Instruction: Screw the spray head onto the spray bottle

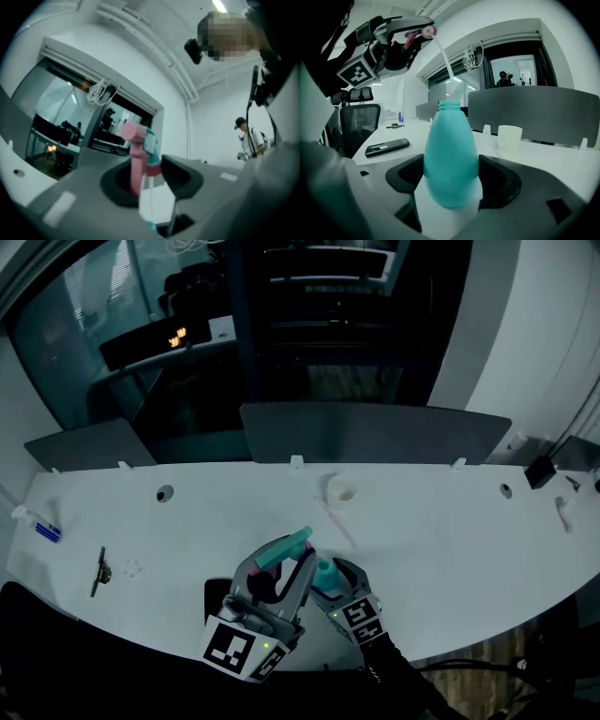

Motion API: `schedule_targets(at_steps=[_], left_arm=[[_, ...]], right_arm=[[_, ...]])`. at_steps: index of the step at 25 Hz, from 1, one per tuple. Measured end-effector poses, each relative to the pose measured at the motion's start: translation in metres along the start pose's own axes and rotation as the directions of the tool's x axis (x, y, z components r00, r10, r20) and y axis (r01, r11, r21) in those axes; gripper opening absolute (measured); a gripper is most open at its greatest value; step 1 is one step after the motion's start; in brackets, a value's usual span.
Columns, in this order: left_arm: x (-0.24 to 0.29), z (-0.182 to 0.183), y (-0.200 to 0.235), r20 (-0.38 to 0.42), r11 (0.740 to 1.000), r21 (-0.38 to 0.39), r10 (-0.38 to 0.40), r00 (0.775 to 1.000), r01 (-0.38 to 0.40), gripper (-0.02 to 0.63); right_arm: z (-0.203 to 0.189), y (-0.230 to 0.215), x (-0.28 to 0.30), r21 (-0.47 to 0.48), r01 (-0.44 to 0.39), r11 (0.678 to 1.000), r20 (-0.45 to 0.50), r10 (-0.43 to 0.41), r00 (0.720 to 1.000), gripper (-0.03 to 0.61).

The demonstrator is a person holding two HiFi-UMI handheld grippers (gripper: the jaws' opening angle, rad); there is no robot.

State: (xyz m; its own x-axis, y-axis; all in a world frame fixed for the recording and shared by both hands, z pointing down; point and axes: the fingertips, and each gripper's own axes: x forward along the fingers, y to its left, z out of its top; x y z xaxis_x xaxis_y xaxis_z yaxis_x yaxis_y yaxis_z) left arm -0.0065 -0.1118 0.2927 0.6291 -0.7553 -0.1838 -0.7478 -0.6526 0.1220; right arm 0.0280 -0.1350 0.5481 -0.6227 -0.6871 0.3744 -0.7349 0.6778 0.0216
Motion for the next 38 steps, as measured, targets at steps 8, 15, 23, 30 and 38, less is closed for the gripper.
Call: schedule_targets(at_steps=[8, 15, 23, 30, 38], left_arm=[[0.011, -0.053, 0.000, -0.114, 0.999, 0.053, -0.001, 0.993, 0.007, 0.133], [0.019, -0.114, -0.003, -0.203, 0.995, 0.090, -0.018, 0.979, 0.037, 0.133], [0.019, -0.152, -0.002, -0.293, 0.989, 0.123, -0.040, 0.955, 0.080, 0.133], [0.021, -0.161, -0.005, -0.293, 0.980, 0.161, -0.068, 0.954, 0.119, 0.133], [0.018, -0.161, -0.008, -0.294, 0.959, 0.107, -0.222, 0.930, 0.263, 0.133]], right_arm=[[0.003, -0.001, 0.001, 0.006, -0.004, 1.000, 0.031, 0.004, 1.000, 0.356], [-0.002, -0.002, 0.001, 0.000, -0.007, 1.000, 0.027, 0.007, 1.000, 0.356], [0.002, -0.001, 0.000, -0.009, -0.015, 1.000, 0.032, 0.015, 0.999, 0.356], [0.003, -0.003, -0.001, -0.002, -0.017, 1.000, 0.041, 0.017, 0.999, 0.356], [0.000, 0.000, -0.002, -0.029, -0.061, 0.998, 0.043, 0.062, 0.997, 0.356]])
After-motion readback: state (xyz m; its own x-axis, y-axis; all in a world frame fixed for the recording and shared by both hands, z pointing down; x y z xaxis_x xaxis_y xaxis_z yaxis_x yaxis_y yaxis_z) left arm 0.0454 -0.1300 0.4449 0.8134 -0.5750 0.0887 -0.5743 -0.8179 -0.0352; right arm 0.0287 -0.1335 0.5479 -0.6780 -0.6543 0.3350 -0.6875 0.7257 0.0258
